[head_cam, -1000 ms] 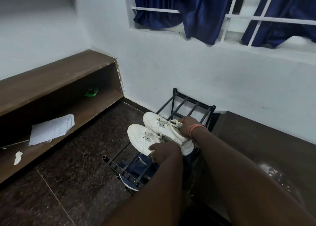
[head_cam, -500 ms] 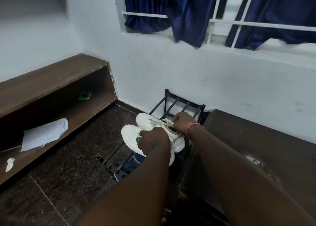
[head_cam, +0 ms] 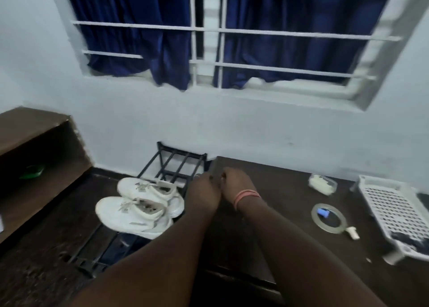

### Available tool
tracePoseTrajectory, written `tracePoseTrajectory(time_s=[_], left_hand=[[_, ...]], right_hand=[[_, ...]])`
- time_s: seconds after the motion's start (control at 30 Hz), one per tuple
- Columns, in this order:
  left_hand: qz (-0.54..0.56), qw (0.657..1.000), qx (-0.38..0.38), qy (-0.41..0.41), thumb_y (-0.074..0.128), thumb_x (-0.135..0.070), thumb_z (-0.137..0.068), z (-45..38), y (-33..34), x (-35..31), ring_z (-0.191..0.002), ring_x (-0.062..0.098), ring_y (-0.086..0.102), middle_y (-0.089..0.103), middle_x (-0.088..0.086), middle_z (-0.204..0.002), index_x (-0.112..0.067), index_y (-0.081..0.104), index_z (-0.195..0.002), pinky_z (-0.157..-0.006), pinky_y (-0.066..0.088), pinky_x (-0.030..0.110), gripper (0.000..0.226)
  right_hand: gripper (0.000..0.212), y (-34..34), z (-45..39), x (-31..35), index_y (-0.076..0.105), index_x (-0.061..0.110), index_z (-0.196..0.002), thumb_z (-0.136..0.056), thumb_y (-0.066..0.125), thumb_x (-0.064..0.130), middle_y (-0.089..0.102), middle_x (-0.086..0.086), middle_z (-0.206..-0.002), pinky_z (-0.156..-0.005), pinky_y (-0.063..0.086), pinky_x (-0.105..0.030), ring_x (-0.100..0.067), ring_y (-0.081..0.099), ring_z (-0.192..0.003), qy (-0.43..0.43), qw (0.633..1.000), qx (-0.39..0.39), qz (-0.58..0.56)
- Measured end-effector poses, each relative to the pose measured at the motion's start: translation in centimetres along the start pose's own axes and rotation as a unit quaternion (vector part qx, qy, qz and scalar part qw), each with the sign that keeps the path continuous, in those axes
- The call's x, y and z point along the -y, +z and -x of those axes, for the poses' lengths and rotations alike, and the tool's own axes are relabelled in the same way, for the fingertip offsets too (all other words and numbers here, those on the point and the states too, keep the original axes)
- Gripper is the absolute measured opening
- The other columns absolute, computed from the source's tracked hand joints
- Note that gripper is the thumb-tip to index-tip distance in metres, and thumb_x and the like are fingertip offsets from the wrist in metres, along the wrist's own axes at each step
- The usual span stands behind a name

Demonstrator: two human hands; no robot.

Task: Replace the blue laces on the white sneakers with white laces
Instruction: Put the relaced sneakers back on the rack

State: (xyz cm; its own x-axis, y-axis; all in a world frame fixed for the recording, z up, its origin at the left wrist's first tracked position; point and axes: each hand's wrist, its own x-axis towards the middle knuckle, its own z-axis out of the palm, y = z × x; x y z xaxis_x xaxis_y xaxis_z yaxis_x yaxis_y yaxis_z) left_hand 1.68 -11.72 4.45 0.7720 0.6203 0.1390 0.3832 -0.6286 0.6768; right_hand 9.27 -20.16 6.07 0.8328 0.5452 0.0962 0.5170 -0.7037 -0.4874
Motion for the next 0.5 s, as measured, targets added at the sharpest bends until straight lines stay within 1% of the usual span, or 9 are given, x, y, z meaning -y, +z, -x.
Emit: tracePoseTrajectory(time_s=[0.03, 0.13, 0.2, 0.23, 0.33, 0.4, 0.5], left_hand=[[0.002, 0.999, 0.021, 0.042, 0.050, -0.026, -0.095, 0.5, 1.7, -2.3, -0.108, 0.033, 0.065, 0.070, 0.014, -0.111, -0.011, 0.069, -0.112, -0.091, 0.051, 0.039, 0.029], [0.018, 0.996, 0.055, 0.073, 0.044, -0.039, -0.090, 1.2, 3.7, -4.0, -0.113, 0.027, 0.065, 0.070, 0.009, -0.119, -0.015, 0.068, -0.121, -0.099, 0.051, 0.040, 0.046], [0.028, 0.992, 0.091, 0.086, 0.048, -0.034, -0.090, 2.5, 6.8, -6.6, -0.116, 0.026, 0.063, 0.069, 0.009, -0.121, -0.014, 0.068, -0.122, -0.101, 0.049, 0.039, 0.043], [0.033, 0.990, 0.102, 0.095, 0.049, -0.031, -0.091, 3.1, 8.2, -7.5, -0.115, 0.026, 0.063, 0.069, 0.009, -0.119, -0.014, 0.068, -0.121, -0.100, 0.049, 0.040, 0.039], [0.054, 0.985, 0.129, 0.104, 0.048, -0.031, -0.089, 5.3, 12.2, -11.2, -0.113, 0.026, 0.064, 0.068, 0.008, -0.118, -0.017, 0.068, -0.120, -0.098, 0.050, 0.039, 0.040], [0.060, 0.982, 0.137, 0.111, 0.052, -0.020, -0.093, 6.2, 14.2, -12.6, -0.116, 0.027, 0.062, 0.067, 0.009, -0.122, -0.015, 0.067, -0.123, -0.099, 0.048, 0.038, 0.034], [0.047, 0.977, 0.168, 0.122, 0.054, -0.013, -0.090, 7.1, 17.4, -14.0, -0.119, 0.025, 0.059, 0.064, 0.007, -0.125, -0.015, 0.064, -0.127, -0.101, 0.046, 0.035, 0.038]], right_hand=[[0.020, -2.1, 1.2, -2.6, 0.065, 0.013, -0.094, -0.091, 0.048, 0.022, 0.069, -0.013, -0.103, -0.078, 0.045, -0.030, -0.031, 0.062, -0.099, 0.016, 1.000, -0.021, 0.009], [0.021, -4.0, 2.9, -5.5, 0.064, 0.015, -0.094, -0.090, 0.046, 0.026, 0.067, -0.010, -0.104, -0.076, 0.042, -0.030, -0.030, 0.062, -0.099, 0.031, 0.998, -0.045, 0.018], [0.020, -6.1, 4.6, -9.0, 0.062, 0.016, -0.092, -0.089, 0.046, 0.027, 0.066, -0.010, -0.102, -0.077, 0.045, -0.032, -0.030, 0.062, -0.098, 0.065, 0.995, -0.068, 0.031], [0.018, -6.7, 5.1, -10.3, 0.061, 0.017, -0.092, -0.089, 0.046, 0.026, 0.066, -0.010, -0.101, -0.078, 0.046, -0.033, -0.031, 0.062, -0.098, 0.078, 0.993, -0.078, 0.039], [0.016, -8.1, 6.9, -15.0, 0.059, 0.016, -0.093, -0.087, 0.046, 0.022, 0.066, -0.010, -0.100, -0.078, 0.048, -0.035, -0.032, 0.063, -0.097, 0.115, 0.987, -0.101, 0.055], [0.016, -8.4, 8.1, -17.1, 0.059, 0.016, -0.096, -0.088, 0.048, 0.024, 0.065, -0.009, -0.101, -0.077, 0.048, -0.034, -0.030, 0.063, -0.098, 0.152, 0.981, -0.104, 0.059], [0.017, -8.7, 9.5, -21.5, 0.061, 0.015, -0.098, -0.087, 0.051, 0.024, 0.067, -0.009, -0.104, -0.079, 0.051, -0.036, -0.031, 0.064, -0.099, 0.207, 0.967, -0.136, 0.062]])
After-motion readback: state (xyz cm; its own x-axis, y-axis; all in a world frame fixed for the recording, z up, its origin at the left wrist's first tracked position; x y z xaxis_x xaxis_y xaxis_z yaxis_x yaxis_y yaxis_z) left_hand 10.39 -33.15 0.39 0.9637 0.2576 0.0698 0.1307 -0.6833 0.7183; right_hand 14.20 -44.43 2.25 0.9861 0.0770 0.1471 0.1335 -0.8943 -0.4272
